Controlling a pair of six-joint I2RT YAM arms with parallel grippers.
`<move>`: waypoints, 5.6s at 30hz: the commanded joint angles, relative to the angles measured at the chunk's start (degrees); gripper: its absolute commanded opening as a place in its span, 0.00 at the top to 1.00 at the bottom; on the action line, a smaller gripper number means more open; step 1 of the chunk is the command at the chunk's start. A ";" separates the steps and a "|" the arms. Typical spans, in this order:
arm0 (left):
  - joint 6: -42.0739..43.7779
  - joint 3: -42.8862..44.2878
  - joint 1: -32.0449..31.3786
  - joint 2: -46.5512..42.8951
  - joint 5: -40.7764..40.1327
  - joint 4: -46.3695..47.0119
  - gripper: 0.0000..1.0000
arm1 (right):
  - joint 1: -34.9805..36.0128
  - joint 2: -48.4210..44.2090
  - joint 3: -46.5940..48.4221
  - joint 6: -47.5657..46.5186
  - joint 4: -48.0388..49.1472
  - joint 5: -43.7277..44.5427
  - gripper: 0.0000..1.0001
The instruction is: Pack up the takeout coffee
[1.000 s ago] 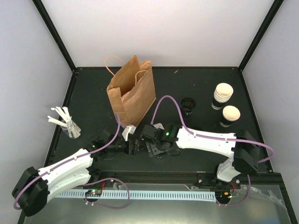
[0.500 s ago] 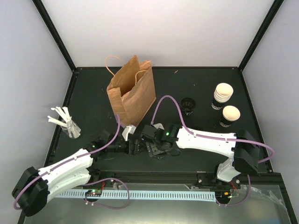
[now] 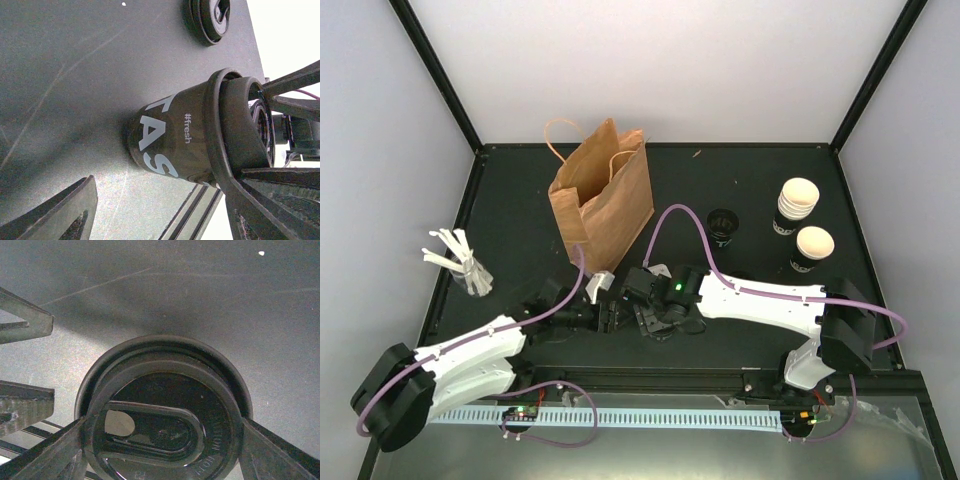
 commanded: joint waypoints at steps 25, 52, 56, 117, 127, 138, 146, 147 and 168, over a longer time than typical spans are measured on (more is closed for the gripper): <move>-3.03 -0.43 -0.26 8.65 5.85 13.19 0.27 | -0.23 0.49 -1.97 0.01 2.21 -1.03 0.23; -1.36 5.37 -2.72 9.53 -5.36 -9.16 0.35 | -0.10 3.61 -4.40 -1.52 2.95 -2.07 0.23; -1.85 6.75 -3.85 9.93 -7.95 -12.74 0.35 | 0.06 4.33 -5.14 -1.52 3.47 -2.29 0.23; -0.12 8.86 -5.43 3.34 -3.17 -5.46 0.41 | 0.03 -5.52 -8.72 -24.49 9.92 -2.80 0.27; -0.01 9.00 -5.43 8.49 -2.76 -2.08 0.43 | 0.00 -5.47 -9.48 -24.56 10.79 -3.14 0.27; 0.61 12.40 -5.34 16.00 -7.35 -12.14 0.47 | 0.03 -5.51 -10.82 -24.01 11.23 -3.10 0.28; 1.17 14.49 -5.52 11.70 -6.59 -12.49 0.48 | 0.07 -7.99 -9.28 -21.01 10.64 -0.48 0.27; 1.53 15.01 -5.52 11.13 -6.14 -12.43 0.45 | 0.07 -7.80 -9.13 -20.34 10.75 -0.12 0.27; 3.72 16.62 -5.25 15.93 -3.00 -8.06 0.28 | 0.07 -6.86 -8.63 -20.58 11.99 -0.70 0.26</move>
